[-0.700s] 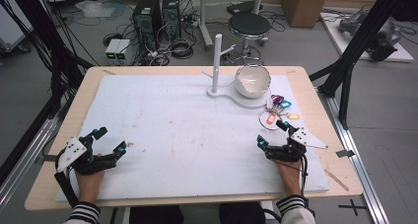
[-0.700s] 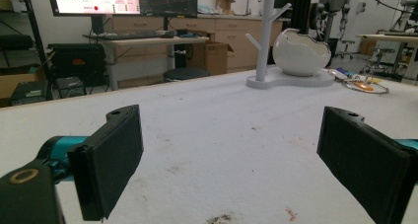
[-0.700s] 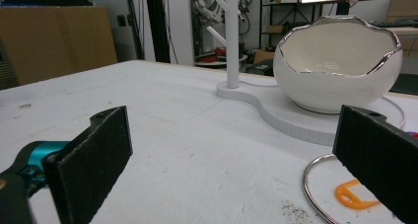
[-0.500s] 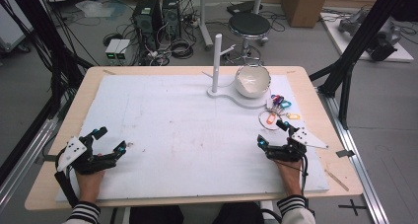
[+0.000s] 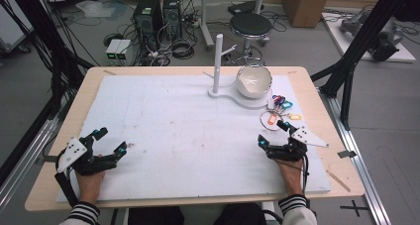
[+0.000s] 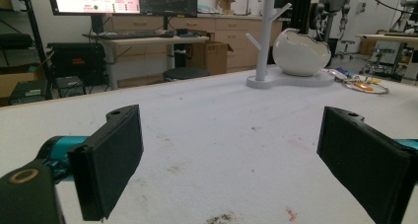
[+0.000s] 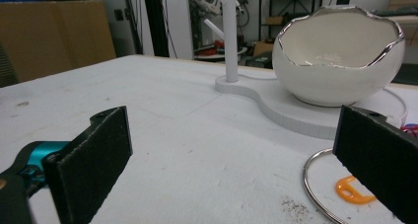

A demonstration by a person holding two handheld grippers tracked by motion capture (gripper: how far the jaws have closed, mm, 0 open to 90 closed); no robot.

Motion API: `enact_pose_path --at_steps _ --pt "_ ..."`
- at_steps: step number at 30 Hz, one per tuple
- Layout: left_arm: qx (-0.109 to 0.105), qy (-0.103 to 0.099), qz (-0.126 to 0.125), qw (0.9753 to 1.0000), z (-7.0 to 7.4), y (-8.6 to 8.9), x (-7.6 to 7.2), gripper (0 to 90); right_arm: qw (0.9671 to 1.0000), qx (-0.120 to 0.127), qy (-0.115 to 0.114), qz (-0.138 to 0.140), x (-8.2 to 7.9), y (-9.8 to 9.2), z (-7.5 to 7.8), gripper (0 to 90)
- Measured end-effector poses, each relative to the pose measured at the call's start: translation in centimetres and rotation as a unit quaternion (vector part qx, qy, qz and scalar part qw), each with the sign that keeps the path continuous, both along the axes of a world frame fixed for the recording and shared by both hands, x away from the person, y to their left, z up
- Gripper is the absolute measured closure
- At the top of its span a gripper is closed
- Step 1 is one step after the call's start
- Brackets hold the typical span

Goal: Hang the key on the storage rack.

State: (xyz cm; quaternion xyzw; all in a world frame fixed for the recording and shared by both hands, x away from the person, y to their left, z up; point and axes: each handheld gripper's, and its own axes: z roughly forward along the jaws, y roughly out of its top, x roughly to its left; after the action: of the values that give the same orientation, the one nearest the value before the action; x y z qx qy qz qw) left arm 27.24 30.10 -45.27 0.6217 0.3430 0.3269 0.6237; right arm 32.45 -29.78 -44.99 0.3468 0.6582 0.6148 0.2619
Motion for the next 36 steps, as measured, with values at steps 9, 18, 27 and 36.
enact_pose_path --at_steps 9,18,27,36 --pt "-0.001 0.0 -0.001 1.0 0.0 0.0 0.0 10.7 0.9996 -0.006 0.028 0.004 0.8 -1.0 2.0 1.0" --pt "-0.001 0.0 -0.001 1.0 0.0 0.0 0.0 10.7 0.9942 -0.088 0.056 0.028 3.4 -1.2 7.1 1.0" --pt "-0.003 0.0 -0.001 1.0 0.0 0.0 0.0 10.7 0.984 -0.145 0.085 0.059 5.5 -1.0 9.9 1.0" --pt "-0.003 0.0 0.0 1.0 0.0 0.0 0.0 10.7 0.9648 -0.204 0.14 0.089 8.4 -0.6 10.7 1.0"
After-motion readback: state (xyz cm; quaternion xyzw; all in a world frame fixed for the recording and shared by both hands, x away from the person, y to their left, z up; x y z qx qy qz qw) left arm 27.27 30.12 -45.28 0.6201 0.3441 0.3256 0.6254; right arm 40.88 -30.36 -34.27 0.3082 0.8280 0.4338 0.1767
